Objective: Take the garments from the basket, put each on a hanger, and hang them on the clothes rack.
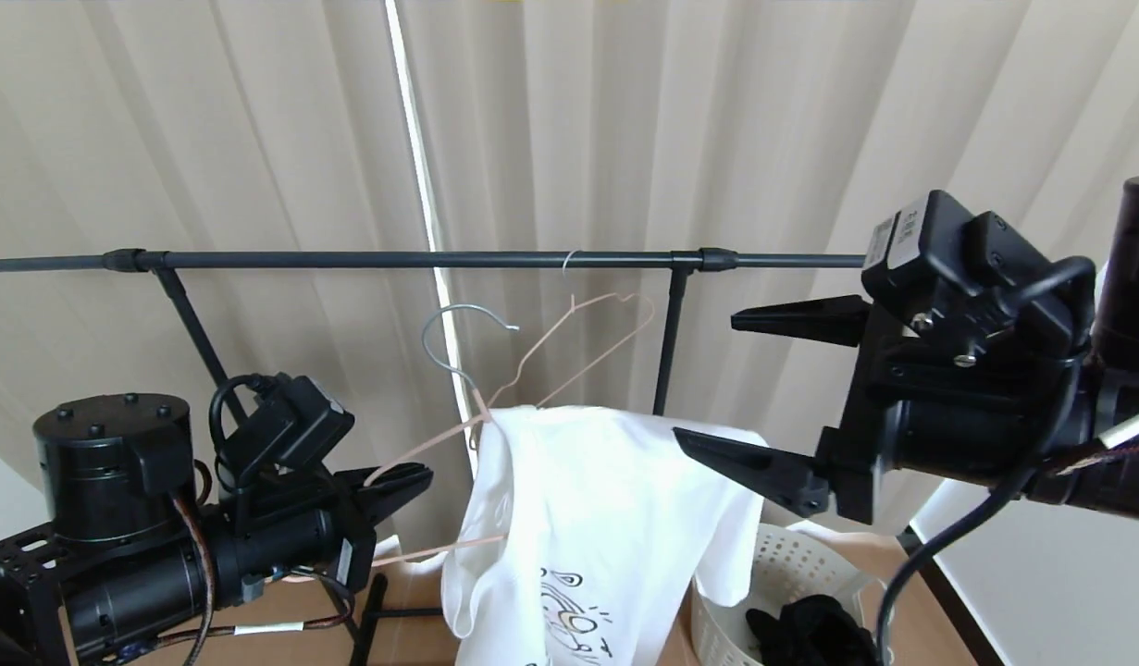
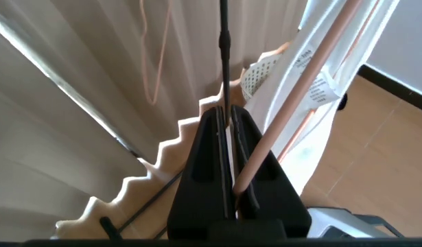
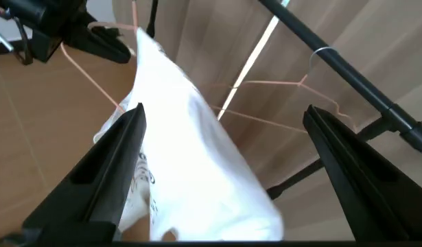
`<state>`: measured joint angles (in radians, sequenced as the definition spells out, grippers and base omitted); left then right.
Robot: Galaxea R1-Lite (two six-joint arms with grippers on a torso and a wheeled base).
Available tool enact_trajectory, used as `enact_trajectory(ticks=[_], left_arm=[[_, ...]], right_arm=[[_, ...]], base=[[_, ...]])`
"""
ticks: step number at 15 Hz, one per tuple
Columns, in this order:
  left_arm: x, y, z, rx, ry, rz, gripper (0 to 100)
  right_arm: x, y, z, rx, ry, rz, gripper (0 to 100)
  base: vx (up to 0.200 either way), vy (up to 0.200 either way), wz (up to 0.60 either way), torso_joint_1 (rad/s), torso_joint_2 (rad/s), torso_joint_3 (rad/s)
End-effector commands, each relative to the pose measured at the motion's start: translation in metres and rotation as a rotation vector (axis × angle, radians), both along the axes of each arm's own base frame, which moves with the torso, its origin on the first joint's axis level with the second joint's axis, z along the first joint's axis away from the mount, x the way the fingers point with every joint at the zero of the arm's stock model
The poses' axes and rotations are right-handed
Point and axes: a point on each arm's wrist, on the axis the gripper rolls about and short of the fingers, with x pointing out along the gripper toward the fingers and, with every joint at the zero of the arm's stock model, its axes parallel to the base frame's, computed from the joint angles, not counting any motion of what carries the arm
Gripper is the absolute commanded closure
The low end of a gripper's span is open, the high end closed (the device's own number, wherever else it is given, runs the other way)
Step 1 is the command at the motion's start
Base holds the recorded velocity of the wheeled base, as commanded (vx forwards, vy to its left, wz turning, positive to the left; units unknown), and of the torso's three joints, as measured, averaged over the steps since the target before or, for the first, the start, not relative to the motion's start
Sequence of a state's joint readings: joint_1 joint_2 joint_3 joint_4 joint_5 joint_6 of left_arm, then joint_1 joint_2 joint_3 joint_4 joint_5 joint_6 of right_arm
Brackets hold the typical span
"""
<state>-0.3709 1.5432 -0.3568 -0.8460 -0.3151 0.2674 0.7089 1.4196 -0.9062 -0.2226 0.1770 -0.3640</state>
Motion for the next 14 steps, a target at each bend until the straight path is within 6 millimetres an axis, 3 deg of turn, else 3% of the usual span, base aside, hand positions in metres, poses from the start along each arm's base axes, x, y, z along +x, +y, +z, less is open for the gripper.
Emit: enact_trajectory(ticks=[1, 4, 8, 11, 14], left_arm=[[-0.003, 0.001, -0.002, 0.007, 0.003, -0.005, 100], [-0.011, 0.0, -0.004, 0.012, -0.007, -0.046, 100], [-0.024, -0.003, -0.009, 0.005, -0.025, -0.098, 100], [-0.028, -0.006, -0.01, 0.0, -0.038, -0.12, 100], [-0.028, -0.009, -0.008, -0.004, -0.049, -0.13, 100]], right_arm=[[-0.001, -0.025, 0.031, -0.026, -0.01, 0.063, 0], [0.001, -0.02, 0.021, -0.157, 0.09, 0.253, 0], [0.02, -0.001, 0.0, -0.185, 0.263, 0.415, 0], [0.033, 0.009, -0.01, -0.178, 0.316, 0.455, 0], [0.031, 0.016, -0.018, -0.198, 0.349, 0.478, 0]], base=[[0.0, 0.0, 0.0, 0.0, 0.0, 0.0], [0.0, 0.0, 0.0, 0.0, 0.0, 0.0], [0.0, 0.0, 0.0, 0.0, 0.0, 0.0], [0.0, 0.0, 0.0, 0.0, 0.0, 0.0], [0.0, 0.0, 0.0, 0.0, 0.0, 0.0]])
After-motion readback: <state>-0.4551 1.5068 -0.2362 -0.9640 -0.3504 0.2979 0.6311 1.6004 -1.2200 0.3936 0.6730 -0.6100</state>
